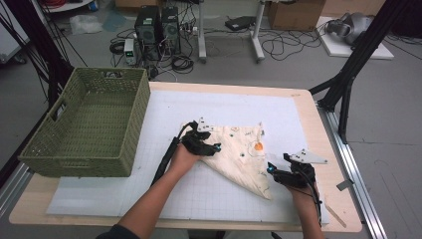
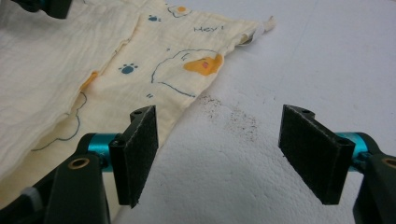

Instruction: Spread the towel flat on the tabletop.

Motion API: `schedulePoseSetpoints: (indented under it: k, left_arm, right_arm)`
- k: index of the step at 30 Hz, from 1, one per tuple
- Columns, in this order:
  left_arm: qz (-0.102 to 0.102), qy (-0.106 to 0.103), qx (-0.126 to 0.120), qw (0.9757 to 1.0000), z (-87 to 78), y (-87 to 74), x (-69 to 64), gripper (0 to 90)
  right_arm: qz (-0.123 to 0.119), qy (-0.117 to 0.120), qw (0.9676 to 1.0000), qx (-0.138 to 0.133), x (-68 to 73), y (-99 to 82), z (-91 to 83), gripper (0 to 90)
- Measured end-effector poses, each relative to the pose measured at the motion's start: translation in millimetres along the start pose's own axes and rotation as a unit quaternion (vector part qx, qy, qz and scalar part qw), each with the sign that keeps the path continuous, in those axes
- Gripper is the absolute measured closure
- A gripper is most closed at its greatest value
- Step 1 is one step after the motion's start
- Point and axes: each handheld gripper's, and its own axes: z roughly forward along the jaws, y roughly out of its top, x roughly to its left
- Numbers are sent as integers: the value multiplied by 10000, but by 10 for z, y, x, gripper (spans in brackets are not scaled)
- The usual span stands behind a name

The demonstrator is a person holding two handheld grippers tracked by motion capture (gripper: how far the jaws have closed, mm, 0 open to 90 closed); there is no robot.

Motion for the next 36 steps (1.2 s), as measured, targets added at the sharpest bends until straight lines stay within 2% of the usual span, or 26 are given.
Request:
schedulePoseSetpoints:
  k: [1, 3, 5, 8, 10, 11, 19, 24, 28, 32, 36]
  left_arm:
    - [-35, 0, 55, 10000, 30, -5, 3, 441]
    - [33, 34, 219, 9997, 96, -28, -4, 485]
    - [103, 112, 181, 9997, 104, -29, -16, 533]
    - [303, -42, 124, 9995, 110, -39, -36, 739]
    - [438, -55, 122, 9989, 97, -34, -61, 844]
    - [467, -82, 109, 9988, 86, -32, -68, 865]
    - [348, -173, -293, 9988, -106, -77, -59, 878]
    - [330, -208, -402, 9984, -227, -102, -44, 882]
    - [352, -253, -546, 9976, -394, -133, -58, 882]
    - [438, -279, -657, 9965, -611, -252, -72, 881]
    - [472, -362, -727, 9956, -804, -479, -49, 882]
  right_arm:
    - [2, 1, 10000, 13, 1, -1, 1, 282]
    - [-8, 11, 10000, 19, 1, -4, 8, 282]
    - [-25, 19, 10000, 14, 0, -4, 16, 282]
    - [-34, 51, 10000, 29, 7, -3, 26, 285]
    - [-24, 79, 10000, 27, 12, -5, 29, 286]
    - [-24, 84, 10000, 27, 13, -8, 30, 286]
    - [76, 121, 9999, -16, 14, -10, 29, 286]
    - [68, 123, 9999, -6, 37, -4, 47, 286]
    - [34, 121, 9999, 11, 45, -5, 50, 286]
    - [39, 123, 9999, 10, 52, -1, 48, 286]
    - [-16, 92, 10000, 29, 92, 16, 48, 286]
